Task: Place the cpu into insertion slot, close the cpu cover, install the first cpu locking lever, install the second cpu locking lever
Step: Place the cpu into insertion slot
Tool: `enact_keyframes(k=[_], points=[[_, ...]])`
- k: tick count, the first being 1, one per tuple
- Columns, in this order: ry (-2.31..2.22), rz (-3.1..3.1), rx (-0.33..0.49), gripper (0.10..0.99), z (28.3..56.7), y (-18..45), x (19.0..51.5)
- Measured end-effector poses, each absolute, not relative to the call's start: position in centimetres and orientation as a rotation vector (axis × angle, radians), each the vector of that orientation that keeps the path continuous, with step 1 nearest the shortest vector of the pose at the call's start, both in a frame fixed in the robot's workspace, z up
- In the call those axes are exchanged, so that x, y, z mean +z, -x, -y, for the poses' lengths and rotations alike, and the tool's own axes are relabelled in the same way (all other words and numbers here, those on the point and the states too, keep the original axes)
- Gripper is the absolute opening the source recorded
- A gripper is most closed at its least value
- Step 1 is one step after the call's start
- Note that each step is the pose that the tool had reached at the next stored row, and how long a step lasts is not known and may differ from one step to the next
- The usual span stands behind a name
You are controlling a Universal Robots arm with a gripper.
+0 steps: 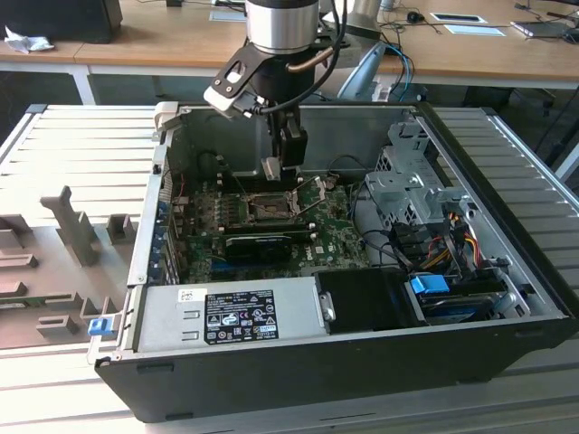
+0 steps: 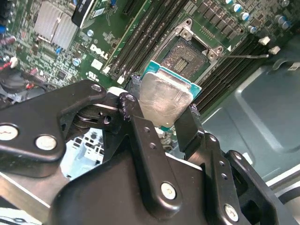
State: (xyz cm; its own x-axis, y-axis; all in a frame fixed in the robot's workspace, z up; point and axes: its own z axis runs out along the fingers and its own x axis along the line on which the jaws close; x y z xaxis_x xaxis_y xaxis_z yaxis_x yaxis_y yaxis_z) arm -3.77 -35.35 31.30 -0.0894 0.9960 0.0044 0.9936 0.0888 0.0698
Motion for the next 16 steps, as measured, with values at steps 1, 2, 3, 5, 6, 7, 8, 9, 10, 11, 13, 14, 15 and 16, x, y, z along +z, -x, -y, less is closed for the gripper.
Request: enact_keyframes(k=[1, 2, 3, 5, 6, 7, 8, 9, 10, 11, 13, 14, 15, 16], points=[[-2.101, -2.275, 0.084, 0.533, 35.4, 3.8, 31.2], [-2.117, -2.259, 0.084, 0.533, 35.4, 3.8, 31.2], [-2.126, -2.25, 0.083, 0.533, 35.4, 3.8, 31.1], [-2.149, -2.226, 0.081, 0.533, 35.4, 3.8, 30.9], [-2.152, -2.223, 0.08, 0.533, 35.3, 3.8, 30.8], [-2.152, -2.222, 0.079, 0.533, 35.3, 3.8, 30.7], [-2.152, -2.222, 0.079, 0.533, 35.3, 3.8, 30.5], [-2.152, -2.222, 0.079, 0.533, 35.3, 3.8, 30.3], [-2.154, -2.22, 0.079, 0.533, 35.3, 3.8, 30.3], [-2.16, -2.213, 0.079, 0.533, 35.3, 3.8, 30.2], [-2.199, -2.174, 0.078, 0.533, 35.3, 3.8, 29.9], [-2.213, -2.159, 0.077, 0.533, 35.3, 3.8, 29.8], [-2.219, -2.152, 0.076, 0.533, 35.3, 3.8, 29.6], [-2.22, -2.152, 0.077, 0.533, 35.2, 3.8, 29.4]])
